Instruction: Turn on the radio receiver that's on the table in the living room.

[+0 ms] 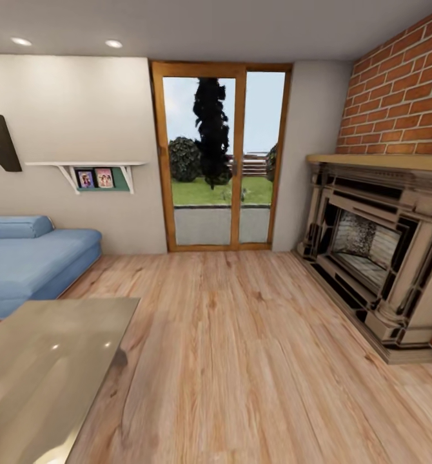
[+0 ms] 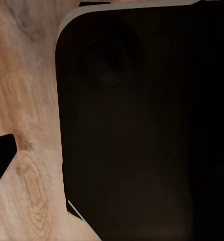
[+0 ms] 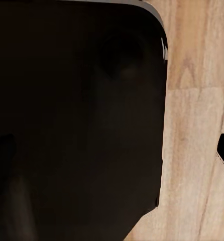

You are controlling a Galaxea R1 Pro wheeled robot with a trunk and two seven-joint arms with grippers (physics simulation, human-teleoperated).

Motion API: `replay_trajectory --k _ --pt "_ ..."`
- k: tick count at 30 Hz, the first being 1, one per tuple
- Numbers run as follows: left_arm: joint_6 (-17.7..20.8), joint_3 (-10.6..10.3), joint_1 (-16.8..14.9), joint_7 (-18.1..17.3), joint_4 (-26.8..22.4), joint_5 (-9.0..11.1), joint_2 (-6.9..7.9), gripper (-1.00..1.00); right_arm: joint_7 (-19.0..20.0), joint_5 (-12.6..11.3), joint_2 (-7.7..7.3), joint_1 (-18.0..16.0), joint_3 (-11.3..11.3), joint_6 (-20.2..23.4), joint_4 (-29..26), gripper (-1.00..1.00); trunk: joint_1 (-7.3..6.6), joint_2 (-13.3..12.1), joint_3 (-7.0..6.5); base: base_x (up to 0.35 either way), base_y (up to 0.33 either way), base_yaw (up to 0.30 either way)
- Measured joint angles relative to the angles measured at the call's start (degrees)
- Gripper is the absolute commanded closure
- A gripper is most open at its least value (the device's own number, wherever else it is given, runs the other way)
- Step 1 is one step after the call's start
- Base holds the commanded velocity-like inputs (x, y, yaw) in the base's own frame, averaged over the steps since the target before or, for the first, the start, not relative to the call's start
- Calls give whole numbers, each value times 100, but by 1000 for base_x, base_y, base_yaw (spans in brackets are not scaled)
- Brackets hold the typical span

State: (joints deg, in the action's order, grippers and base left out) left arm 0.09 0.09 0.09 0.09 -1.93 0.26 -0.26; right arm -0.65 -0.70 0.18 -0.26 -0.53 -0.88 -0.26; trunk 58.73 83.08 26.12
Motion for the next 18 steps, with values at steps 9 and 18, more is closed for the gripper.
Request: replay_trajectory --k 9,18 --pt "0 0 0 0 0 0 0 -100 1 0 0 0 0 0 -2 -100 0 0 0 323 0 0" --pt "0 0 0 0 0 0 0 -100 1 0 0 0 0 0 0 -100 0 0 0 323 0 0"
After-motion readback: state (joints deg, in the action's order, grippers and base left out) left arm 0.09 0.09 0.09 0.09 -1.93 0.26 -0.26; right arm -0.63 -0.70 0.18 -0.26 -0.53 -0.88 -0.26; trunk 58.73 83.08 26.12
